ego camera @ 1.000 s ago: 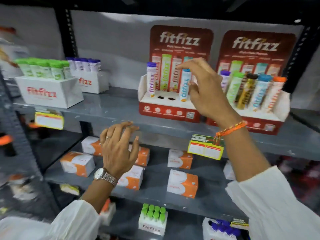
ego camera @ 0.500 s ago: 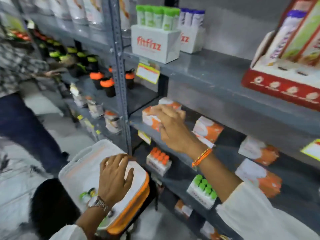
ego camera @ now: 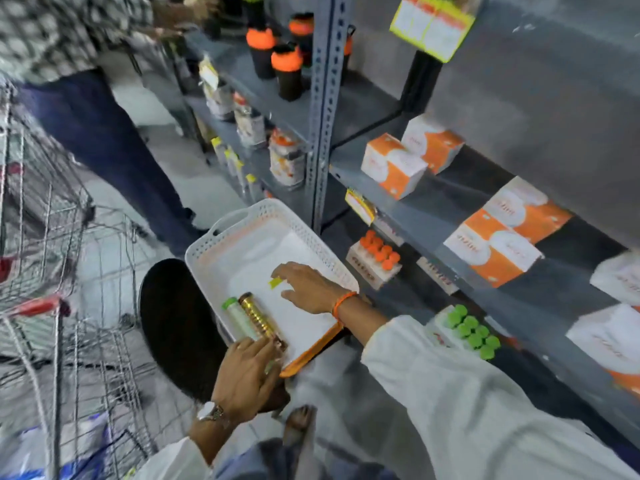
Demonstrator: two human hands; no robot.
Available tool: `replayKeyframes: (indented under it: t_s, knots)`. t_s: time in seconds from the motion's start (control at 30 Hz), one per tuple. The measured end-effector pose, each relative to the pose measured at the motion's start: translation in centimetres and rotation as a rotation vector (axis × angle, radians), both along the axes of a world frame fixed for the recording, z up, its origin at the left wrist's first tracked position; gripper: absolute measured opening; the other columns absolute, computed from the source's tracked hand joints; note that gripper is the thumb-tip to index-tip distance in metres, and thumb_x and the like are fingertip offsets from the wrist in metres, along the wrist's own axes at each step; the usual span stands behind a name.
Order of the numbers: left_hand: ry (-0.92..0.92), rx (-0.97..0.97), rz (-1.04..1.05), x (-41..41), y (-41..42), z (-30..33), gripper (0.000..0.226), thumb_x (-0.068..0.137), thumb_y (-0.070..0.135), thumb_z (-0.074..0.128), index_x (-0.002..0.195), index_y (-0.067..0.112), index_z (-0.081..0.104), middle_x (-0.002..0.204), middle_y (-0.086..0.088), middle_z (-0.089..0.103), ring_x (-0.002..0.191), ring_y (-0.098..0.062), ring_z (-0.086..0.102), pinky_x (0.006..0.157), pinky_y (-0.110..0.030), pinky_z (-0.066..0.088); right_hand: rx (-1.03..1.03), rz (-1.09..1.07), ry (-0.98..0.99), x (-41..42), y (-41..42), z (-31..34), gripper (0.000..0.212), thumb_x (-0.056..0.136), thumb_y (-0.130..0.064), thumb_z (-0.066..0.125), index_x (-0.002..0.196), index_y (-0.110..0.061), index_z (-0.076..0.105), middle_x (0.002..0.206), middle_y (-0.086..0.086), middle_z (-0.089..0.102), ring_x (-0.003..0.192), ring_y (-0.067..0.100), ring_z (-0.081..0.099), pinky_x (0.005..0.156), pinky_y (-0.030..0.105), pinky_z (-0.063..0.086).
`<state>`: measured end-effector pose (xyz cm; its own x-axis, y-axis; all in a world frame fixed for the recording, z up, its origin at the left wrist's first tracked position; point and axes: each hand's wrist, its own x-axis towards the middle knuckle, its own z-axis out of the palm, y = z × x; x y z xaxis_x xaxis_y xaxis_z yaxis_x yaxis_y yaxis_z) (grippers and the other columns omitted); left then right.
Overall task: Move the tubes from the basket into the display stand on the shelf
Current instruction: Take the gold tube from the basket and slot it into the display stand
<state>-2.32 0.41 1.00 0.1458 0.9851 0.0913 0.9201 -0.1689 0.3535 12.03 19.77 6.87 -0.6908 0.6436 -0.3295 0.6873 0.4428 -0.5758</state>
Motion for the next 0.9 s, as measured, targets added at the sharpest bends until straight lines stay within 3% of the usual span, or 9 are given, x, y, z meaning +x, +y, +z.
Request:
replayKeyframes:
  t_s: [0.1,0.33,0.5,0.63,0.73,0.9]
  knots:
    - [-0.094,-0.003,-0.037,-0.2,-0.2,-0.2,0.022,0.096,0.047,0.049,0.086,0.03,0.06,0.079,0.009,0.057,0.073,-0.019,0.048,0.074,-0.034,0.034,-0.075,0.023,-0.026,-2.2,-0.1,-2.1,0.047,0.099,-0.017,0.061,0.142,-0.012,0.044,0.141,0.018,0.048,0.126,0.037,0.052,0.104,0.05,0.046]
    - [-0.062,0.006,-0.013,-0.3,0.0,-1.2,0.027,0.09,0.05,0.053,0.08,0.025,0.058,0.076,0.006,0.055,0.07,-0.023,0.05,0.075,-0.039,0.041,-0.094,0.058,-0.074,-6.4,-0.7,-4.3,0.057,0.098,-0.025,0.062,0.149,-0.014,0.037,0.14,0.022,0.044,0.119,0.042,0.051,0.098,0.046,0.045]
    - [-0.032,0.006,0.001,-0.3,0.1,-1.7,0.029,0.091,0.05,0.055,0.075,0.026,0.055,0.073,0.007,0.053,0.067,-0.022,0.047,0.073,-0.037,0.038,-0.104,0.047,-0.079,-7.4,-1.6,-4.4,0.037,0.094,-0.019,0.062,0.128,-0.008,0.053,0.122,0.02,0.05,0.108,0.041,0.053,0.088,0.043,0.048]
    - [-0.027,0.029,-0.002,-0.2,0.2,-1.6,0.034,0.09,0.053,0.052,0.071,0.026,0.055,0.069,0.007,0.055,0.064,-0.021,0.047,0.073,-0.035,0.038,-0.111,-0.061,0.003,-7.0,-1.4,-3.6,0.035,0.081,-0.014,0.074,0.113,-0.004,0.063,0.11,0.021,0.065,0.098,0.036,0.06,0.078,0.041,0.053]
    - [-0.047,0.035,0.003,-0.2,0.3,-1.4,0.037,0.09,0.056,0.05,0.067,0.027,0.054,0.066,0.009,0.053,0.061,-0.019,0.046,0.071,-0.033,0.036,-0.13,-0.183,0.104,-6.2,-0.9,-2.6,0.034,0.071,-0.011,0.079,0.102,-0.007,0.065,0.094,0.015,0.064,0.083,0.031,0.059,0.069,0.035,0.05]
    - [-0.087,0.083,0.0,-0.1,0.5,-0.4,0.034,0.084,0.059,0.056,0.066,0.03,0.051,0.062,0.014,0.052,0.058,-0.016,0.044,0.068,-0.033,0.036,-0.002,-0.305,0.241,-4.3,0.2,0.5,0.03,0.07,-0.007,0.077,0.098,-0.014,0.066,0.101,0.012,0.059,0.086,0.031,0.06,0.076,0.04,0.057]
